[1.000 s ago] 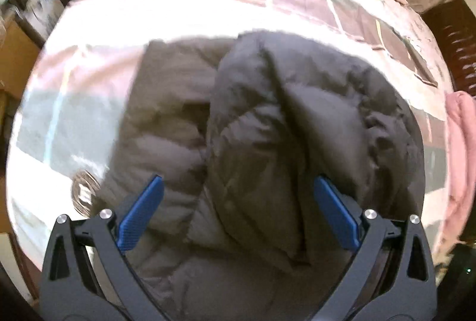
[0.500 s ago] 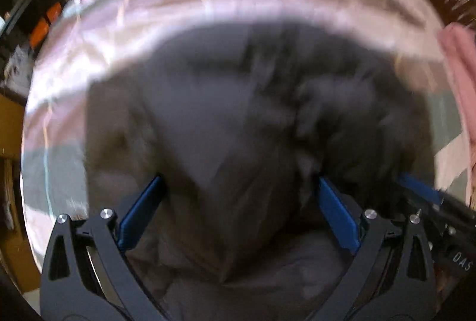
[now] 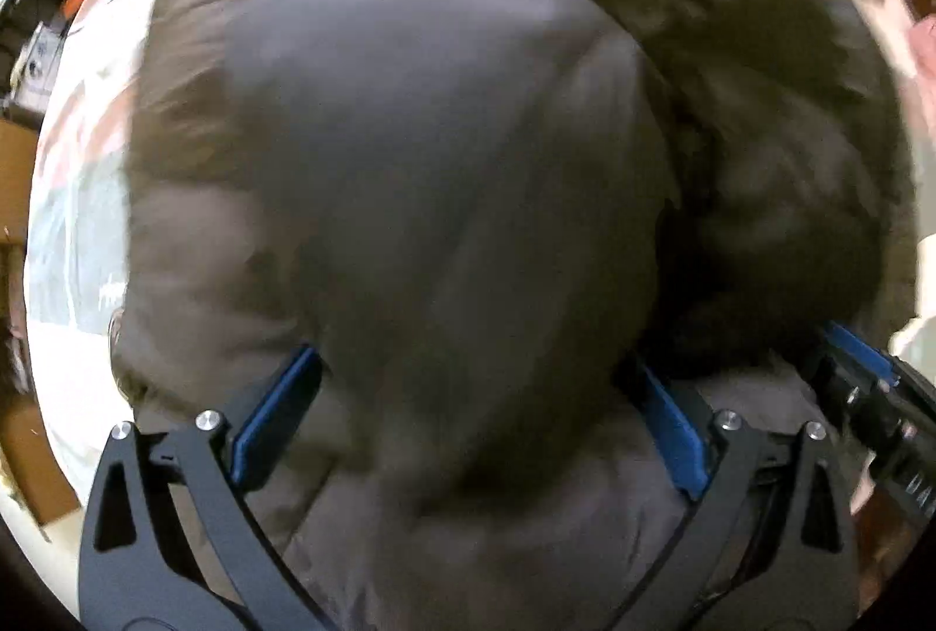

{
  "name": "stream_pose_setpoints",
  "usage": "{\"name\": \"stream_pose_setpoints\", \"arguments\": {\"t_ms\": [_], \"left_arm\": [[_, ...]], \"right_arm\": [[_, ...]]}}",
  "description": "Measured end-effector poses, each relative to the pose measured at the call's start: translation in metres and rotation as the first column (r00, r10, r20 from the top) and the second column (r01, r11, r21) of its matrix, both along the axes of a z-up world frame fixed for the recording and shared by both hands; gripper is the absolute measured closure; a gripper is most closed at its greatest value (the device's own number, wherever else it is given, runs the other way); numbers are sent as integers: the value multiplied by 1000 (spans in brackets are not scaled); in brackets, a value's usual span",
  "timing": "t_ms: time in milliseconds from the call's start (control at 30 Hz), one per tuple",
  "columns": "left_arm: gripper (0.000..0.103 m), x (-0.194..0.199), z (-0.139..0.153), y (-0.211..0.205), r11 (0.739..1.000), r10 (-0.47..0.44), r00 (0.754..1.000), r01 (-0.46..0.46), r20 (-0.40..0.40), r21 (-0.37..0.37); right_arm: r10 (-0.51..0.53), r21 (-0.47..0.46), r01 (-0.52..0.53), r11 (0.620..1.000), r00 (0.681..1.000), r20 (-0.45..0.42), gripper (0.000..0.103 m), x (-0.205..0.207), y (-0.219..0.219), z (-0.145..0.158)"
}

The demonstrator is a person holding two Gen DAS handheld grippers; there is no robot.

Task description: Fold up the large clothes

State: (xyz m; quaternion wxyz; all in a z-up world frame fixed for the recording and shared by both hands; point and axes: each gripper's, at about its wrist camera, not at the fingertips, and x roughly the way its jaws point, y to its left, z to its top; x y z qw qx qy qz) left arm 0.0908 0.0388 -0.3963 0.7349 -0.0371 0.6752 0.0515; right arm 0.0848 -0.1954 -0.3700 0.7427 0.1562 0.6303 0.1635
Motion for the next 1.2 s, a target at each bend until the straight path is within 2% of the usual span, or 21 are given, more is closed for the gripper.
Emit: {"name": "stream_pose_setpoints", "arguments": {"t_ms": [67,133,200,267,367,433,500,600,733,833,900,967,1033,1067,1200], "left_arm": [[2,-16,17,7,1000,15,999,-14,37,-10],[2,-24,18,9,1000,12,999,-11,37,-17],[2,-29,4,10,1000,11,1000,-10,10,-23],[2,-28,-7,11,999,32,999,-32,-10,-43],[2,-26,-27,13,998,50,997,-52,-51,-39],[2,-26,-37,13,998,55,997,-57,-62,-33],[2,-27,-34,14,997,62,996,-65,-62,-39],[2,-23,-10,16,999,42,999,-43,-5,-17],[2,-23,32,11,999,-16,996,13,93,36],[2,-20,39,6,999,-38,994,34,101,38],[2,-18,40,8,999,-26,995,24,95,22],[2,-20,35,7,1000,-10,996,10,92,1],[2,-23,22,7,1000,-2,996,3,88,-5],[2,-25,17,9,1000,-1,997,2,81,-1],[2,-27,-7,14,1000,15,999,-14,51,-19]], "right_arm": [[10,34,-11,999,999,36,62,-9,-4,17],[47,26,-48,999,998,42,62,-17,-1,22],[83,-30,-83,996,996,12,61,-19,9,11],[78,-53,-79,995,997,-31,61,-16,15,-9],[76,-94,-80,992,996,-49,59,-10,21,-29],[86,-119,-91,989,995,-48,57,-7,28,-34],[97,-132,-102,986,994,-50,56,-5,30,-33],[81,-93,-85,992,996,-46,56,6,32,-13],[28,-33,-25,999,996,88,55,30,17,43],[27,-1,-27,1000,988,154,55,61,26,76],[74,4,-76,997,980,184,55,81,48,94],[153,-16,-153,988,972,177,55,96,72,91],[259,-24,-258,966,953,155,55,123,114,83],[295,-58,-290,955,945,143,55,131,131,77],[343,-173,-327,929,937,73,55,152,166,40]]}}
